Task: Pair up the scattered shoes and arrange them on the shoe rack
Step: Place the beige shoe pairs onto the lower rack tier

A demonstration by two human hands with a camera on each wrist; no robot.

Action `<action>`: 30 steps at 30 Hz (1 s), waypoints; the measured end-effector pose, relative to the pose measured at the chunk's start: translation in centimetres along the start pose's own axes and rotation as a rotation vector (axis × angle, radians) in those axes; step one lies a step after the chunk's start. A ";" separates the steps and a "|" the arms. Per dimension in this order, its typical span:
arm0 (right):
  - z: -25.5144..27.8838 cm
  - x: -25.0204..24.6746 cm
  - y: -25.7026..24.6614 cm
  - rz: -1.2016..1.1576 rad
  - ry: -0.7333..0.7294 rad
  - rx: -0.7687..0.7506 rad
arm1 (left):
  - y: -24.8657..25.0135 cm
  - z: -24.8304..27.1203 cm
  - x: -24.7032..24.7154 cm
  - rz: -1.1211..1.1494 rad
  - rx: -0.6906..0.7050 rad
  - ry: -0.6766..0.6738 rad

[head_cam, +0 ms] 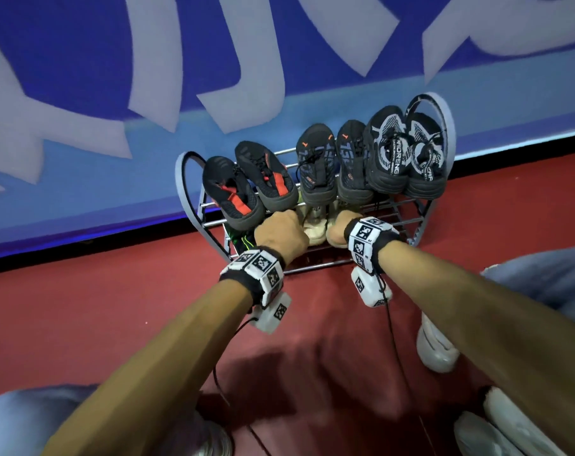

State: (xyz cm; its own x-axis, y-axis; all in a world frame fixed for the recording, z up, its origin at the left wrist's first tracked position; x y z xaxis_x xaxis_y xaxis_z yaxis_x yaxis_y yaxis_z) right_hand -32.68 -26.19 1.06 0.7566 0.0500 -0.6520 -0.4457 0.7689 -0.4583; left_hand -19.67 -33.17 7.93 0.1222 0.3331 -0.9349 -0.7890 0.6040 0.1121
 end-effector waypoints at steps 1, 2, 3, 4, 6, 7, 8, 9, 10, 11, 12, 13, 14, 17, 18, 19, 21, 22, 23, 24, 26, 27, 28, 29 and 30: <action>2.0 -0.8 -1.4 0.030 0.003 -0.039 | 0.0 1.6 -2.0 0.010 0.011 0.064; 3.8 -1.9 -2.7 0.012 0.026 -0.101 | -0.1 3.2 -4.1 0.034 0.022 0.125; 5.9 -3.1 -4.0 -0.034 0.055 -0.154 | -0.3 4.8 -6.2 0.078 0.037 0.188; 7.9 -4.4 -5.3 -0.093 0.100 -0.230 | -0.6 6.4 -8.3 0.138 0.052 0.256; 12.6 -7.1 -7.1 -0.246 0.201 -0.396 | -1.5 9.9 -12.1 0.291 0.091 0.398; 14.8 -8.2 -7.4 -0.331 0.240 -0.467 | -1.9 11.5 -13.5 0.360 0.113 0.452; 17.4 -9.3 -7.4 -0.396 0.275 -0.548 | -2.1 13.1 -14.6 0.421 0.137 0.492; 19.5 -10.0 -7.1 -0.451 0.301 -0.609 | -2.2 14.6 -15.4 0.486 0.159 0.514; 21.8 -10.5 -6.5 -0.511 0.316 -0.659 | -2.3 15.9 -15.7 0.564 0.180 0.524; 23.2 -10.7 -5.6 -0.585 0.315 -0.689 | -2.4 17.2 -15.7 0.652 0.195 0.525; 24.4 -10.5 -4.6 -0.667 0.303 -0.710 | -2.6 18.2 -15.3 0.740 0.205 0.524; 24.9 -10.2 -3.7 -0.741 0.280 -0.722 | -2.7 18.9 -14.7 0.814 0.220 0.523; 25.5 -10.0 -2.9 -0.795 0.262 -0.724 | -2.5 19.4 -14.1 0.860 0.233 0.514; 25.4 -9.4 -2.5 -0.808 0.201 -0.691 | -0.5 19.5 -13.5 0.825 0.251 0.448; 25.4 -9.5 -2.7 -0.801 0.191 -0.685 | 0.5 19.5 -14.0 0.798 0.271 0.427; 25.3 -9.6 -2.8 -0.803 0.187 -0.680 | 1.3 19.4 -14.5 0.789 0.297 0.413; 24.8 -9.6 -3.2 -0.806 0.186 -0.667 | 1.7 19.2 -14.9 0.824 0.348 0.427; 24.5 -9.7 -3.4 -0.796 0.186 -0.667 | 1.3 19.0 -14.5 0.850 0.362 0.447; 24.1 -9.7 -3.6 -0.788 0.186 -0.668 | 0.8 18.6 -13.8 0.861 0.357 0.456; 23.8 -9.8 -3.6 -0.784 0.198 -0.665 | 0.7 18.1 -13.3 0.843 0.343 0.447; 23.2 -10.2 -3.3 -0.783 0.228 -0.648 | 1.3 16.8 -13.0 0.793 0.311 0.413; 23.1 -10.3 -2.9 -0.788 0.239 -0.630 | 2.0 16.5 -13.4 0.802 0.322 0.408; 23.1 -10.7 -2.5 -0.790 0.257 -0.614 | 3.0 16.3 -14.4 0.831 0.358 0.408; 23.1 -11.3 -1.8 -0.790 0.279 -0.596 | 4.1 16.0 -15.1 0.860 0.391 0.404; 23.4 -12.0 -0.8 -0.797 0.307 -0.570 | 5.0 15.8 -15.6 0.879 0.416 0.397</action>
State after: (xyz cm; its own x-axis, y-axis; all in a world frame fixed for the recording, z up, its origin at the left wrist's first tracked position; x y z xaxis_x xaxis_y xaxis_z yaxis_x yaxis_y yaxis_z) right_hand -30.24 -12.48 23.34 0.8127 -0.5697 -0.1222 -0.0887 0.0863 -0.9923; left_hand -16.00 -23.87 28.45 -0.6587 0.5591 -0.5035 -0.2263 0.4909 0.8413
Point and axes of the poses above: each hand's wrist, its own z-axis away from the middle knuckle, its own x-axis out of the palm, y = z × x, the point moved 10 cm from there along -z, towards the middle knuckle, and after that the axes turned 14 degrees about -y, right-handed, at the moved point
